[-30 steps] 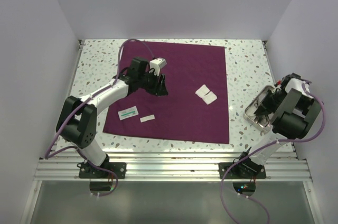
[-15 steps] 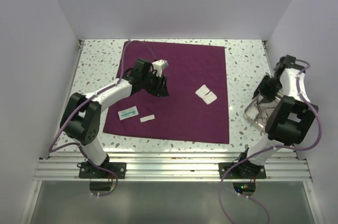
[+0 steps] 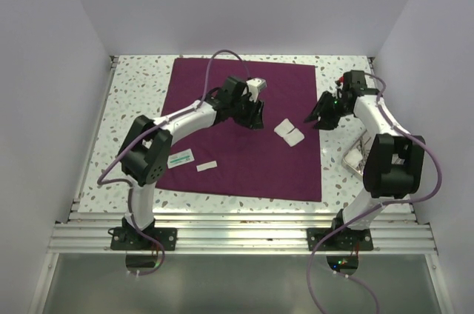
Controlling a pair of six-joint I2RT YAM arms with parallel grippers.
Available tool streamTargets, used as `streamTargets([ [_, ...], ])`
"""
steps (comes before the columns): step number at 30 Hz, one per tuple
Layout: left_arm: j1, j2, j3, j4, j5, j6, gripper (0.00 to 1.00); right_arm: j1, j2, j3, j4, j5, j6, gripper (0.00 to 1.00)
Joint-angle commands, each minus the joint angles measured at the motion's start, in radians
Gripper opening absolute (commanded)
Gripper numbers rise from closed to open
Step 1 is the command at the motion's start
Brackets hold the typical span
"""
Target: Prepare the surgical pack
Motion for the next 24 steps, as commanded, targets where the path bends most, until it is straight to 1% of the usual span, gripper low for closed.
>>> streamTargets([
  [1,-0.002,0.047,0.085,0.032,-0.029,-0.050,0.54,0.004,0.010,-0.072,0.170,-0.111,0.097,0.44],
  [4,-0.002,0.047,0.089,0.030,-0.046,-0.092,0.53,0.015,0.026,-0.140,0.270,-0.138,0.160,0.44],
  [5,-0.004,0.040,0.082,0.029,-0.053,-0.101,0.53,0.018,0.026,-0.181,0.316,-0.137,0.199,0.44],
  [8,-0.004,-0.008,0.037,0.019,-0.090,-0.128,0.53,0.019,0.020,-0.256,0.390,-0.122,0.241,0.44],
  [11,-0.004,-0.072,0.000,-0.003,-0.102,-0.127,0.53,0.019,0.021,-0.292,0.404,-0.079,0.226,0.44],
  [15,-0.002,-0.123,-0.029,-0.016,-0.046,-0.110,0.51,0.019,0.047,-0.326,0.442,-0.069,0.223,0.44],
  [17,-0.002,-0.155,-0.043,-0.010,-0.043,-0.115,0.51,0.019,0.065,-0.344,0.464,-0.062,0.229,0.44],
  [24,-0.004,-0.206,-0.052,-0.046,-0.052,-0.112,0.51,0.019,0.112,-0.369,0.517,-0.043,0.232,0.42],
])
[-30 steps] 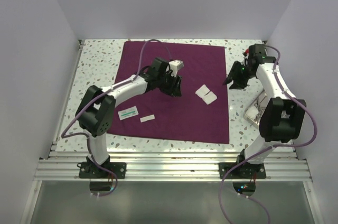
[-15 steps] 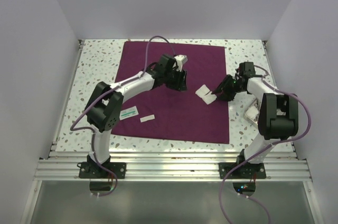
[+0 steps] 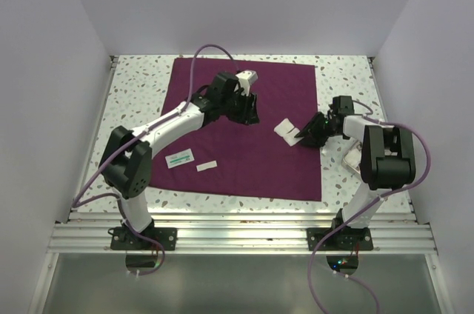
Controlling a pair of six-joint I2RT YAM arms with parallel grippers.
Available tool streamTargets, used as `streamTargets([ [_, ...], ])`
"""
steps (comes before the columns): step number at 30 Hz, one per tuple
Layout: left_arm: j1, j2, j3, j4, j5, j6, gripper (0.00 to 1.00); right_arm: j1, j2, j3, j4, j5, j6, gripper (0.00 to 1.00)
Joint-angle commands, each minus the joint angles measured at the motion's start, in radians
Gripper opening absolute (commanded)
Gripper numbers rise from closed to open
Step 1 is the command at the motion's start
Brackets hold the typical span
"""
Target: Prepare the surgical pack
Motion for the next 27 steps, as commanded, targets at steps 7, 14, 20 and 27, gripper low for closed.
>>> streamTargets([
  [7,0.000,-0.072,-0.010,-0.034,0.006,-0.004,0.51,0.000,0.060,-0.024,0.143,0.030,0.028,0.36],
  [14,0.005,-0.075,-0.006,-0.045,0.012,0.004,0.51,0.000,0.064,0.031,0.131,0.044,0.028,0.34],
  [20,0.017,-0.069,-0.006,-0.047,0.030,0.005,0.51,0.000,0.071,0.080,0.100,0.050,0.020,0.34],
  [27,0.029,-0.070,-0.013,-0.044,0.038,0.007,0.51,0.002,0.124,0.103,0.123,0.032,0.045,0.33],
])
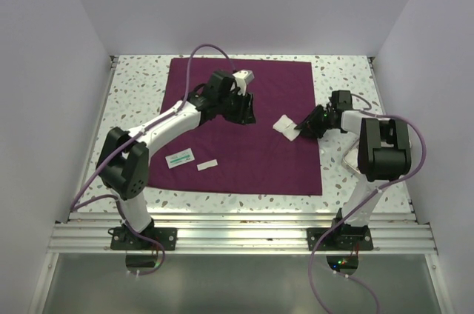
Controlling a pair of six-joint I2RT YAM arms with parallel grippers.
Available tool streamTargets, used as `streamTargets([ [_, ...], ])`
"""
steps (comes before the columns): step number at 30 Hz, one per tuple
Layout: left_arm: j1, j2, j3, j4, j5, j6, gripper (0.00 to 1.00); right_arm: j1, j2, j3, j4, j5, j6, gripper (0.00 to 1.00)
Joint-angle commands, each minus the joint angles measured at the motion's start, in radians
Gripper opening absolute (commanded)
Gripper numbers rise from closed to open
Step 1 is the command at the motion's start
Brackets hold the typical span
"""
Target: Prepare the surgical pack
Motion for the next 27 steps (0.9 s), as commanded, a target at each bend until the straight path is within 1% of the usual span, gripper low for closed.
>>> streamTargets([
  [1,0.011,-0.044,-0.013,0.007,0.025,0.006,0.51,0.000,0.042,0.038,0.019,0.024,0.013,0.33],
  [2,0.014,-0.042,-0.013,0.006,0.027,0.006,0.50,0.001,0.048,0.044,0.016,0.022,0.011,0.32],
  [5,0.018,-0.041,-0.016,0.007,0.034,0.007,0.50,0.001,0.053,0.066,-0.004,0.021,0.005,0.24],
  [6,0.017,-0.039,-0.016,0.006,0.036,0.006,0.50,0.001,0.045,0.072,-0.013,0.021,-0.001,0.17],
  [8,0.018,-0.036,-0.013,0.009,0.042,0.006,0.50,0.001,0.030,0.089,-0.049,0.024,-0.016,0.08],
  [9,0.018,-0.036,-0.012,0.009,0.042,0.006,0.50,0.000,0.004,0.093,-0.059,0.024,-0.021,0.00],
  [15,0.021,-0.025,0.000,0.018,0.051,0.007,0.50,0.001,-0.116,0.116,-0.153,0.002,-0.047,0.00],
  [18,0.025,-0.021,0.000,0.022,0.057,0.007,0.50,0.007,-0.173,0.117,-0.173,-0.024,-0.030,0.00],
  [22,0.028,-0.011,0.002,0.032,0.065,0.004,0.50,0.026,-0.191,0.109,-0.118,-0.027,0.044,0.00],
  [24,0.028,-0.010,0.002,0.033,0.068,0.004,0.50,0.033,-0.161,0.104,-0.090,-0.028,0.074,0.00],
  [26,0.029,-0.011,0.005,0.027,0.070,0.009,0.50,0.033,-0.125,0.095,-0.017,-0.036,0.140,0.00],
  [27,0.029,-0.011,0.007,0.024,0.070,0.011,0.50,0.067,-0.113,0.084,0.008,-0.031,0.163,0.00],
])
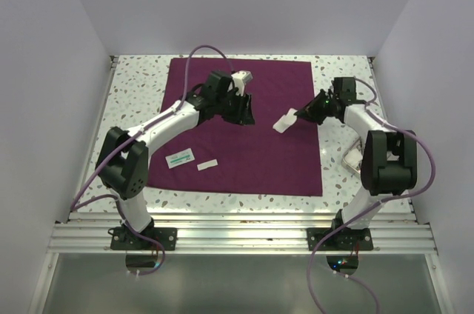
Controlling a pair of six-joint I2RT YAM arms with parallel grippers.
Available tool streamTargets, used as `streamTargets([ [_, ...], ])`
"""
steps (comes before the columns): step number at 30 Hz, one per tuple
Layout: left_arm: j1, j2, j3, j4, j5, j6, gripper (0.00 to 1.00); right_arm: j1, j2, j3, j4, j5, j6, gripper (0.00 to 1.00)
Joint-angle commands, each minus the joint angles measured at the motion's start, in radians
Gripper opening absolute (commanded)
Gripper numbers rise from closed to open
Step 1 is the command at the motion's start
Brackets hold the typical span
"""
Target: Prepare the surgical pack
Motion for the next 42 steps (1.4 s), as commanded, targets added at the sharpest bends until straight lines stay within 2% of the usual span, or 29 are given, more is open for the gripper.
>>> streamTargets([
  [1,0.013,-0.014,0.018,0.022,0.019,0.012,0.50,0.040,0.050,-0.010,0.140,-0.009,0.130,0.00],
  [6,0.019,-0.028,0.005,0.012,0.018,0.018,0.50,0.067,0.113,-0.064,0.321,0.022,0.259,0.00],
  [9,0.027,-0.035,-0.003,0.009,0.024,0.016,0.50,0.069,0.127,-0.082,0.373,0.059,0.275,0.00],
  [24,0.050,-0.031,-0.009,0.009,0.041,0.027,0.50,0.069,0.153,-0.138,0.404,0.154,0.253,0.00],
  [32,0.057,-0.029,-0.011,0.005,0.048,0.036,0.50,0.069,0.179,-0.092,0.312,0.173,0.212,0.00],
  [33,0.060,-0.031,-0.009,0.006,0.050,0.038,0.50,0.069,0.184,-0.087,0.295,0.167,0.197,0.02],
  [37,0.065,-0.023,-0.003,0.005,0.062,0.039,0.50,0.070,0.170,-0.066,0.243,0.154,0.157,0.24],
  [42,0.071,-0.021,0.002,0.008,0.065,0.042,0.50,0.070,0.109,-0.053,0.166,0.163,0.083,0.31],
])
